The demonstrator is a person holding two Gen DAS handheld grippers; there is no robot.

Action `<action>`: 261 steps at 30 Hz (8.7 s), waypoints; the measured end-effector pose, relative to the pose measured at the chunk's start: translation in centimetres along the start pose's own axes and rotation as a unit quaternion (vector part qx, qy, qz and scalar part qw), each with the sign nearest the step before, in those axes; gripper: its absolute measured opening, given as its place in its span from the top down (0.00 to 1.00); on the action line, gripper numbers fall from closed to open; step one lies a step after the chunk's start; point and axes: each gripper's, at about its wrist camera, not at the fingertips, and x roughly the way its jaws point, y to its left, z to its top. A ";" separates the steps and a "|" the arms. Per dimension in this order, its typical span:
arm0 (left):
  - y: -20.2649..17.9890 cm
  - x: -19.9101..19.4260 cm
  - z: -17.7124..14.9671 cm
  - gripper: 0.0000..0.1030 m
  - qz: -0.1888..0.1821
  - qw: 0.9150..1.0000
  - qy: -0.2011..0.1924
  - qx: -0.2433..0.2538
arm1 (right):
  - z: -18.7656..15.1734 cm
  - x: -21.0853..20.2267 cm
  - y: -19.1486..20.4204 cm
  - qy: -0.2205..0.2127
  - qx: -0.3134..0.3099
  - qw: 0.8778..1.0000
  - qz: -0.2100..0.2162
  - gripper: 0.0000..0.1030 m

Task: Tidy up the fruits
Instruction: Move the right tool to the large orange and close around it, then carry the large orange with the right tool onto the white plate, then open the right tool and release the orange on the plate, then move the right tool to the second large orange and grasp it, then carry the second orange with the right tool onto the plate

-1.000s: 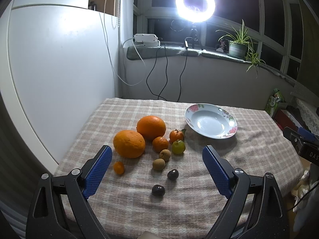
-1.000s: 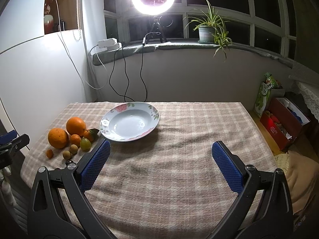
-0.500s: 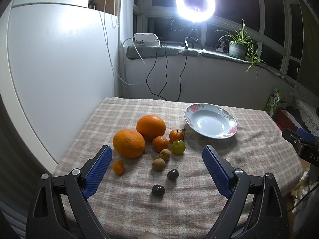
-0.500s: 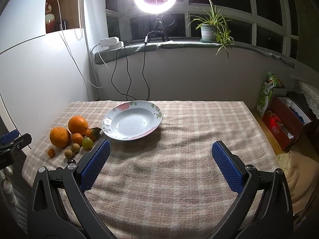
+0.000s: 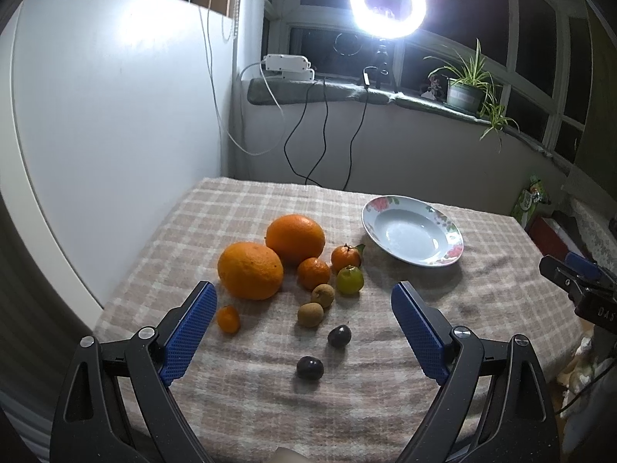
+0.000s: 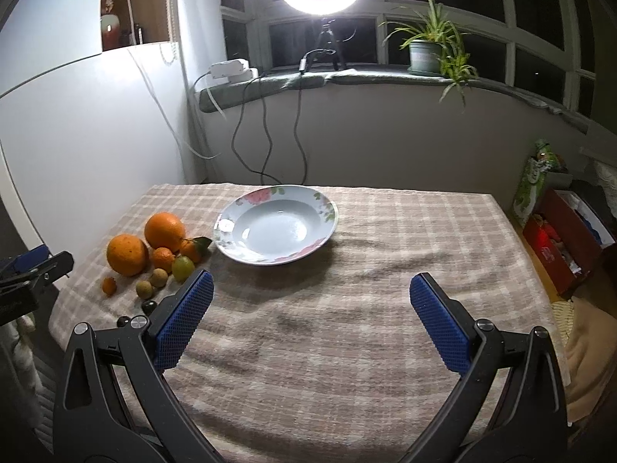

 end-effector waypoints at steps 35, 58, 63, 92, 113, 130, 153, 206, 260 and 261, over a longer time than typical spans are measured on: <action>9.8 9.4 0.1 0.26 -0.097 0.987 0.091 -0.093 | 4.3 16.7 17.4 0.248 0.038 0.913 0.322 0.15; 10.4 13.1 0.5 0.28 -0.125 0.981 0.114 -0.089 | 3.2 24.9 23.9 0.325 0.065 0.895 0.300 0.25; 10.3 14.0 0.4 0.28 -0.128 0.980 0.119 -0.094 | 3.3 25.7 25.6 0.327 0.052 0.898 0.289 0.25; 7.9 10.6 2.2 0.34 -0.094 0.992 0.060 -0.066 | 5.0 20.5 23.9 0.286 0.049 0.912 0.289 0.33; -5.5 14.8 7.2 0.34 -0.151 0.987 0.051 0.014 | 9.7 16.1 9.4 0.221 0.111 0.939 0.238 0.33; -11.4 21.0 6.7 0.33 -0.191 0.974 0.122 0.021 | 8.5 20.2 1.6 0.230 0.158 0.944 0.176 0.33; -12.3 22.5 6.4 0.31 -0.179 0.972 0.145 0.038 | 8.9 21.1 0.0 0.226 0.146 0.953 0.141 0.27; 4.2 15.0 4.1 0.31 -0.118 0.984 0.111 -0.068 | 10.7 16.0 14.0 0.162 -0.057 0.960 0.220 0.03; 5.2 17.5 4.9 0.29 -0.131 0.979 0.112 -0.113 | 9.3 26.3 19.3 0.305 0.013 0.918 0.254 0.35; 5.0 17.2 5.2 0.29 -0.131 0.979 0.108 -0.111 | 9.6 25.9 19.2 0.300 0.011 0.919 0.255 0.35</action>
